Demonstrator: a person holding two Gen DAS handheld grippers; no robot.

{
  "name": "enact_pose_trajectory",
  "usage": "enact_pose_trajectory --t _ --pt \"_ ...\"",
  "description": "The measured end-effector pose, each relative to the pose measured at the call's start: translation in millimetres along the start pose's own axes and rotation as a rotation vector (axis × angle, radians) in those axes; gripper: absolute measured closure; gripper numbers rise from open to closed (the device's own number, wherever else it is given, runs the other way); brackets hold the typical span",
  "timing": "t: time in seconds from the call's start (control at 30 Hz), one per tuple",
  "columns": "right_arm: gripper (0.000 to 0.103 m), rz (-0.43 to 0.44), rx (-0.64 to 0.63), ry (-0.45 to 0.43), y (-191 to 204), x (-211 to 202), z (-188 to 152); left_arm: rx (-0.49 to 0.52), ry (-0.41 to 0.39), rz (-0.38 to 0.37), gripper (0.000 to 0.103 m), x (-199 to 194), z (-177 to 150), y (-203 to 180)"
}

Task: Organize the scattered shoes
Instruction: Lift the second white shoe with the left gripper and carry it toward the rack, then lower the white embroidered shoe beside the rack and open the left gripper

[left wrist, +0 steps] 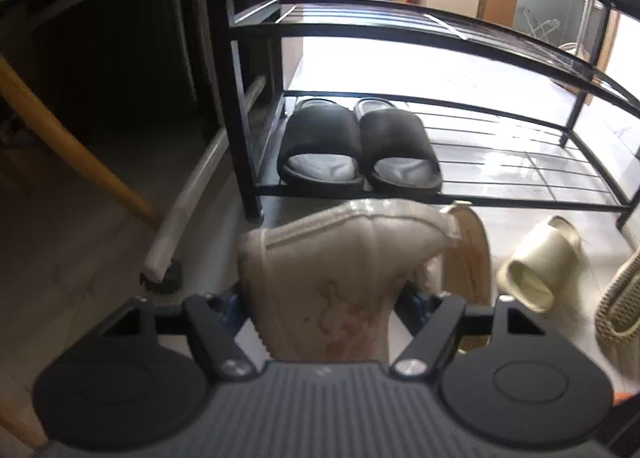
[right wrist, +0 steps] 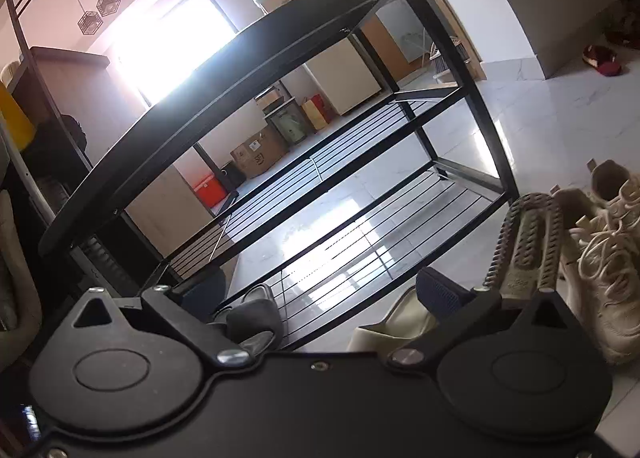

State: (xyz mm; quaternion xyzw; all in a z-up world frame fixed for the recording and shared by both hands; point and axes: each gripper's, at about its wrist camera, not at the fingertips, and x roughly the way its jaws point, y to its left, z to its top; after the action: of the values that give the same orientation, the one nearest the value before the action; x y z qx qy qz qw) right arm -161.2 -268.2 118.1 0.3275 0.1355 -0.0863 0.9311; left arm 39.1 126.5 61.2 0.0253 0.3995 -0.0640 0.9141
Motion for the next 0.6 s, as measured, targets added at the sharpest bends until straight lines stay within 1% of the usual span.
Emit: enact_pose_trajectory --t 0.07,0.2,0.3,0.47,0.6 --pt "0.000 0.000 -0.005 -0.005 2 0 0 0.011 0.002 0.019 0.031 11 2 0" --pt "0.000 -0.006 -0.021 0.002 6 6 -3 0.093 0.000 0.078 0.030 41 0 -9" --pt "0.000 -0.012 -0.048 0.011 13 11 -5 0.136 0.018 0.113 0.030 59 -6 -14" --pt "0.000 -0.008 -0.063 0.017 18 13 -7 0.151 0.111 0.129 0.031 77 -23 -13" --pt "0.000 -0.006 -0.061 0.019 19 13 -8 0.255 0.145 0.149 0.032 82 -39 -25"
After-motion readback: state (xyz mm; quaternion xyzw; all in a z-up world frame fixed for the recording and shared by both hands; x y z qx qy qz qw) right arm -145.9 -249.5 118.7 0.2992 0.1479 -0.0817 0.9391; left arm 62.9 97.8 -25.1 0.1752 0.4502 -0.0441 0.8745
